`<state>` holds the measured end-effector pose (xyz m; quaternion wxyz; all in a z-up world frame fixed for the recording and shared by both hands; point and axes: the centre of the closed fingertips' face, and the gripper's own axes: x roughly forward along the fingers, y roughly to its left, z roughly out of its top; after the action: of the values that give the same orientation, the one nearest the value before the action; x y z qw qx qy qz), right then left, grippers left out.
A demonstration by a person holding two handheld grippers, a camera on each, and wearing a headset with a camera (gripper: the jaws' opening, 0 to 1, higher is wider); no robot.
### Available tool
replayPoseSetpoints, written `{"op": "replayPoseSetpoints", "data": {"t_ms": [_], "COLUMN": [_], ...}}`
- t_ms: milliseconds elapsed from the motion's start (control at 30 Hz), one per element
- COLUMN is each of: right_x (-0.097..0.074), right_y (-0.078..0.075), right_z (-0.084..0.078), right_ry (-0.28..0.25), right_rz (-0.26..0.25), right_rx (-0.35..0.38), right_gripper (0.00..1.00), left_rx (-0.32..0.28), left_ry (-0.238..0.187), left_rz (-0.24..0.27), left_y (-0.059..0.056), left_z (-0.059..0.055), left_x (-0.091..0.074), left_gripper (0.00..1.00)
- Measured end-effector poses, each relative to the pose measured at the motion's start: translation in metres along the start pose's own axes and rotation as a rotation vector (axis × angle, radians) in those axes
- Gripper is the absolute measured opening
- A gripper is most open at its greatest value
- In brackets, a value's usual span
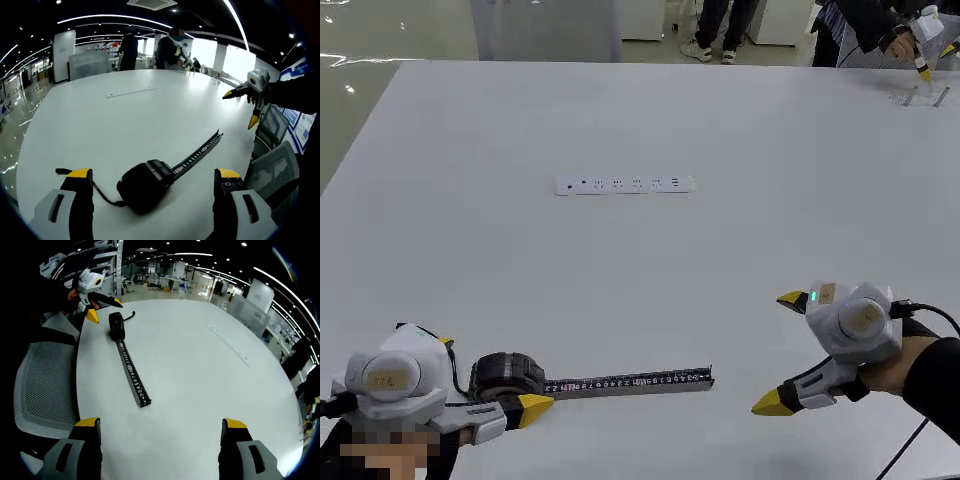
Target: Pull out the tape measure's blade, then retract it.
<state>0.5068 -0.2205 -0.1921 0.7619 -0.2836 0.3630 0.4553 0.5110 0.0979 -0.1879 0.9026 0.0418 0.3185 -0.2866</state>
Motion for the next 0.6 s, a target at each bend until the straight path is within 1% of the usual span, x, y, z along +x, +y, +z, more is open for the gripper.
{"op": "replayPoseSetpoints", "data": {"t_ms": [33,67,100,167,300,333,433,500,567,600], "right_x": [0.001,0.002,0.004,0.007,0.014,0.016,0.021,0.024,0.027,0.028], "right_y": [-0.001,-0.002,-0.001,-0.001,0.000,0.001,0.002,0.002,0.003,0.005], "right_z": [0.000,0.001,0.002,0.005,0.009,0.010,0.010,0.009,0.009,0.010], "right_ry": [0.005,0.006,0.008,0.010,0.015,0.018,0.030,0.041,0.045,0.046], "right_rz": [0.001,0.001,0.007,0.016,0.037,0.044,0.060,0.073,0.084,0.101], "right_rx": [-0.003,-0.004,-0.006,-0.008,-0.014,-0.018,-0.032,-0.036,-0.032,-0.023], "right_gripper": [0.99,0.99,0.99,0.99,0.99,0.99,0.99,0.97,0.97,0.96], "left_rx": [-0.009,-0.015,-0.036,-0.060,-0.064,-0.061,-0.061,-0.060,-0.065,-0.076], "left_ry": [0.005,0.006,0.001,0.002,-0.003,-0.002,-0.013,-0.022,-0.030,-0.034], "left_rz": [0.019,0.023,0.019,0.034,0.043,0.050,0.070,0.092,0.104,0.111], "left_y": [0.003,0.004,0.004,0.006,0.005,0.002,0.004,0.004,0.005,0.005], "left_z": [-0.001,-0.002,-0.003,-0.005,-0.005,-0.003,-0.002,0.000,-0.001,-0.002], "left_x": [0.001,0.001,0.002,0.004,0.008,0.009,0.011,0.013,0.015,0.018], "left_gripper": [0.99,0.99,0.99,0.99,0.99,0.99,0.99,0.99,0.99,0.99]}}
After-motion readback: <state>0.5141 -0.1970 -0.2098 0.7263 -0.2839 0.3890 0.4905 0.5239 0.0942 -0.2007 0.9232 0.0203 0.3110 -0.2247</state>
